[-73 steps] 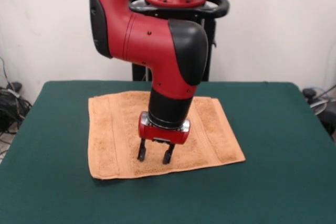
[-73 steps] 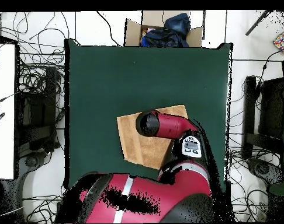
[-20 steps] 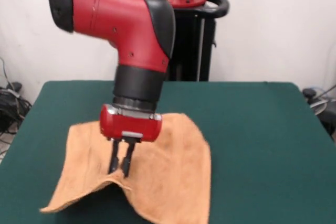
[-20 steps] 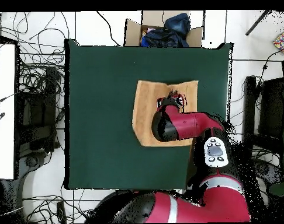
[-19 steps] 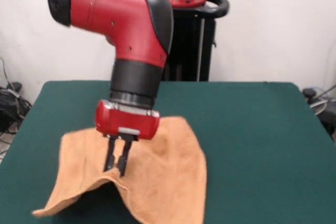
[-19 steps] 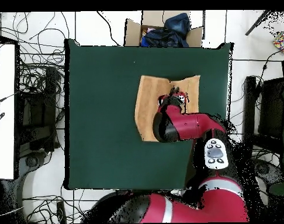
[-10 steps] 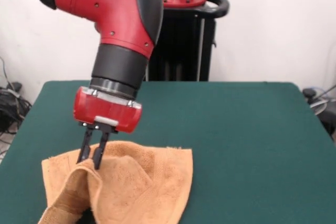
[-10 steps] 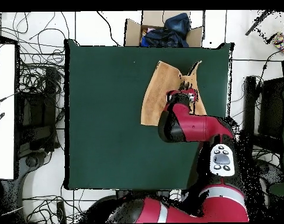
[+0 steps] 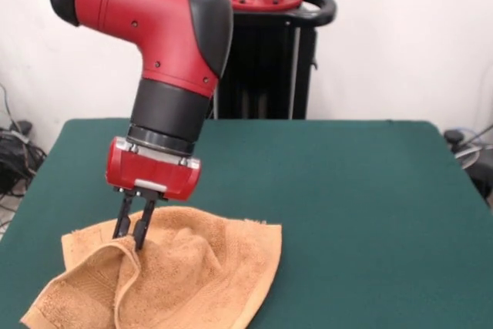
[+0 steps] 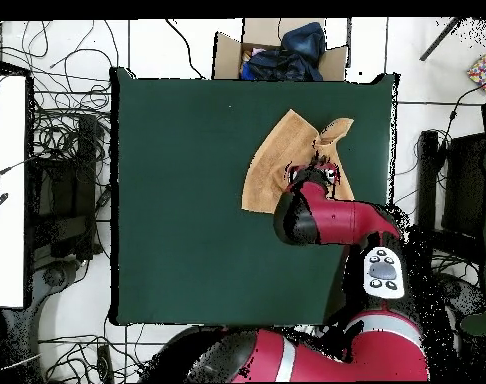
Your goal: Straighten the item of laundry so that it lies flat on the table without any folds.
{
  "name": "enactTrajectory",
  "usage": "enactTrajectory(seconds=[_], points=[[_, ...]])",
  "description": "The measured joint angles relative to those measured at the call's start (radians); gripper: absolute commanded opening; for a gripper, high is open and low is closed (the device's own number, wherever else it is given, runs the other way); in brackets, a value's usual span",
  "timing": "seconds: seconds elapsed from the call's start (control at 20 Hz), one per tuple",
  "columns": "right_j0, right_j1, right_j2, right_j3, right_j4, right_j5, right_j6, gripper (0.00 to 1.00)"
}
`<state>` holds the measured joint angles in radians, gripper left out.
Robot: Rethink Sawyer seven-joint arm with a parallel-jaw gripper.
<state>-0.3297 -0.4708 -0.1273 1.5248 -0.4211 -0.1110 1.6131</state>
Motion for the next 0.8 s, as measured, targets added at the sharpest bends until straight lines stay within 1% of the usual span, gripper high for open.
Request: enactTrajectory(seconds=[0.2, 0.25, 0.4, 0.5, 0.8], points=[[-0.017, 0.016, 0.018, 0.003, 0.000, 0.000, 0.000, 0.00], [-0.058, 0.019, 0.065, 0.011, 0.000, 0.000, 0.000, 1.00], [-0.067, 0.019, 0.076, 0.013, -0.001, 0.000, 0.000, 1.00], [-0.095, 0.026, 0.108, 0.019, 0.001, 0.000, 0.000, 1.00], [-0.075, 0.002, 0.110, 0.052, 0.023, 0.007, 0.000, 1.00]])
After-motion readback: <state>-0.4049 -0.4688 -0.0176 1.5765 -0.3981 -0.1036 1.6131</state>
